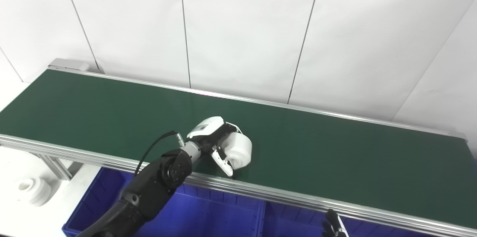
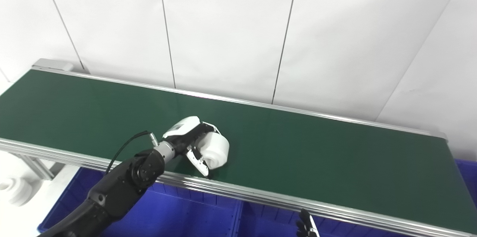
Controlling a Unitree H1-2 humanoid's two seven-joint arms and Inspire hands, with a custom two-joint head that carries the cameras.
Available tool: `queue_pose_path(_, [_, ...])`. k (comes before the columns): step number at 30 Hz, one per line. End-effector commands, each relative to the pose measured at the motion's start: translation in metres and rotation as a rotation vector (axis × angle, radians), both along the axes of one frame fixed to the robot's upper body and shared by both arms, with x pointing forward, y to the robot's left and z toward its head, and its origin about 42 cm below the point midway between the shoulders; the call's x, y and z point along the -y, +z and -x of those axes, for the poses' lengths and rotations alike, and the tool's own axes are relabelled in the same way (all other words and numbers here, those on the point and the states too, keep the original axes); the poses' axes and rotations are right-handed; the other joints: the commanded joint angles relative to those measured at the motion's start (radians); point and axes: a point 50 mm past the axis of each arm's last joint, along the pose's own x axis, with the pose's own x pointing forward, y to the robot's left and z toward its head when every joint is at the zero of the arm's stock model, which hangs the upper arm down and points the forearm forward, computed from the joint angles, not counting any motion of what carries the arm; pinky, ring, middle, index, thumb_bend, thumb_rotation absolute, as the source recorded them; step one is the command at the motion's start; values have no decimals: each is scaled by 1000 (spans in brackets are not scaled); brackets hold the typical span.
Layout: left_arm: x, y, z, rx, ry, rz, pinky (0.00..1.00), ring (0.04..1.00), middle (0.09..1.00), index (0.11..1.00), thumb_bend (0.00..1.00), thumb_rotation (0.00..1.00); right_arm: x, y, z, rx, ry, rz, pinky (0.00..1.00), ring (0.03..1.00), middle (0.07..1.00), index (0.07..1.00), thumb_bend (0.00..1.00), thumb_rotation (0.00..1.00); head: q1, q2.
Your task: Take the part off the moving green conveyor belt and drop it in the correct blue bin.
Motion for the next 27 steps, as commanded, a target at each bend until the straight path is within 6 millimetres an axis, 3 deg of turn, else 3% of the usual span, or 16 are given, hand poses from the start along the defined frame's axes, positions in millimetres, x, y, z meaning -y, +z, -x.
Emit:
queue_pose_path(1, [-7, 29, -6, 104, -43, -24, 374, 445, 514, 471, 522, 0, -4, 16, -6, 99, 14, -25, 926, 954, 975, 981, 843, 945, 5, 11])
queue_pose_path(4, [-12, 43, 2, 148, -102, -47, 369, 441, 519, 461, 522, 0, -5, 18, -7, 106, 14, -26, 917, 948, 972, 976, 842, 940, 10, 24])
queue_pose_path(7, [-19, 65, 17, 180, -150, -108, 420, 455, 518, 463, 522, 0, -4, 23, -8, 119, 12, -34, 914, 946, 970, 973, 838, 937, 49, 75])
queue_pose_path(10, [-30, 83, 44, 206, -195, -167, 511, 495, 509, 469, 524, 0, 0, 30, -12, 126, 14, -26, 922, 947, 971, 976, 832, 943, 85, 112])
queue_pose_path(13, [-41, 91, 71, 204, -237, -236, 480, 479, 483, 483, 526, 0, 3, 37, -17, 132, 14, -20, 922, 942, 969, 981, 841, 947, 104, 134])
queue_pose_path(17, [-59, 89, 105, 168, -281, -342, 450, 448, 463, 491, 527, 0, 7, 42, -23, 144, 20, -11, 900, 932, 966, 980, 837, 948, 119, 148])
queue_pose_path(20, [-72, 80, 129, 125, -268, -390, 469, 482, 500, 471, 524, 0, 9, 44, -26, 147, 22, -9, 886, 927, 963, 974, 833, 942, 129, 157])
queue_pose_path(23, [-83, 69, 145, 99, -251, -444, 524, 529, 522, 457, 522, 0, 9, 46, -27, 146, 25, -14, 879, 925, 961, 969, 824, 935, 134, 158])
queue_pose_path(27, [-101, 57, 161, 47, -230, -520, 504, 483, 476, 488, 525, 0, 8, 48, -28, 144, 25, -20, 870, 922, 955, 963, 828, 926, 132, 166])
